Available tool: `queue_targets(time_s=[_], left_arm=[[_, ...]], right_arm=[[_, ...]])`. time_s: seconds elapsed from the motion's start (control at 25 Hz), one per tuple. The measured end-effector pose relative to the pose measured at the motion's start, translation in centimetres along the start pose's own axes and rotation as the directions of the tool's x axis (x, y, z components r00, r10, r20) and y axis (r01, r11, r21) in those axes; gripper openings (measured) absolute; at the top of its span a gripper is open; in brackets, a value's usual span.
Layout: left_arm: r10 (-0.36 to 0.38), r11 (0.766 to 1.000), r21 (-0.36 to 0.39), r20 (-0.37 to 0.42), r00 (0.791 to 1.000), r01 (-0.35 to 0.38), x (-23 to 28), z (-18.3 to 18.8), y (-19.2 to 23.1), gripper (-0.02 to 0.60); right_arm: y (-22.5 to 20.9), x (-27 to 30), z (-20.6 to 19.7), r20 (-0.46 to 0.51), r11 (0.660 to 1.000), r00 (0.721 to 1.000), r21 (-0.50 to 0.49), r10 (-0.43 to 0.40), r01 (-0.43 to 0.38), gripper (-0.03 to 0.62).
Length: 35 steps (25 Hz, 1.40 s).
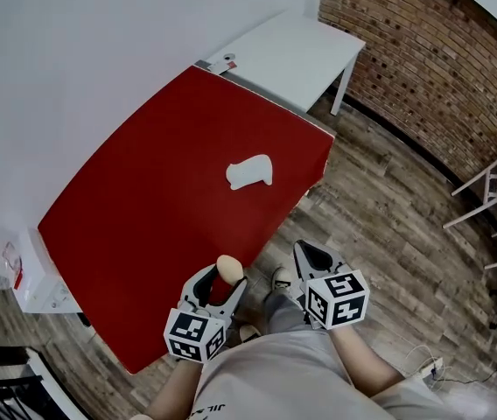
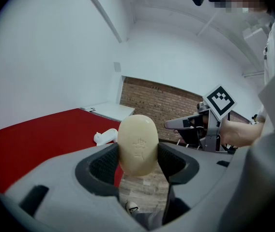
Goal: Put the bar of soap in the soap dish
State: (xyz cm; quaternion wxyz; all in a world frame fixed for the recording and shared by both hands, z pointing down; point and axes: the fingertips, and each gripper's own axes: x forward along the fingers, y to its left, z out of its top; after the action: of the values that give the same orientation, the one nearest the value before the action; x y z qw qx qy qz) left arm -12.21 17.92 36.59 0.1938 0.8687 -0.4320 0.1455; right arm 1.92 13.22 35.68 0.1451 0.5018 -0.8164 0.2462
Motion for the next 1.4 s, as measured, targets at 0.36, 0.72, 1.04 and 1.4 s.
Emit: queue_targets(time_s=[0.36, 0.72, 1.04, 1.4], left_arm=[[0.079, 0.997, -0.007, 0.034, 0.996, -0.079, 8.2, 6.3, 3.6, 0.261], [0.076, 0.997, -0.002, 0.027, 0.997, -0.076, 12.9, 8.6, 3.5, 0.261], [0.076, 0.997, 0.02, 0.031, 0.997, -0.076, 13.9, 10.3, 4.9, 0.261], [0.059, 0.998, 0.005, 0.024, 0.998, -0.059, 14.3, 10.9, 7.3, 0.261]], right_arm=[[-6.4, 6.4, 7.3, 0.008, 0.997, 0.998, -0.043, 0.062, -0.061, 0.005], [-9.1, 8.7, 9.2, -0.009, 0.995, 0.995, -0.032, 0.097, -0.097, 0.005], [-9.5, 9.1, 10.1, -0.004, 0.997, 0.998, -0.037, 0.066, -0.066, 0.005], [-8.5, 10.9, 10.6, -0.021, 0.998, 0.999, -0.027, 0.05, -0.05, 0.005]])
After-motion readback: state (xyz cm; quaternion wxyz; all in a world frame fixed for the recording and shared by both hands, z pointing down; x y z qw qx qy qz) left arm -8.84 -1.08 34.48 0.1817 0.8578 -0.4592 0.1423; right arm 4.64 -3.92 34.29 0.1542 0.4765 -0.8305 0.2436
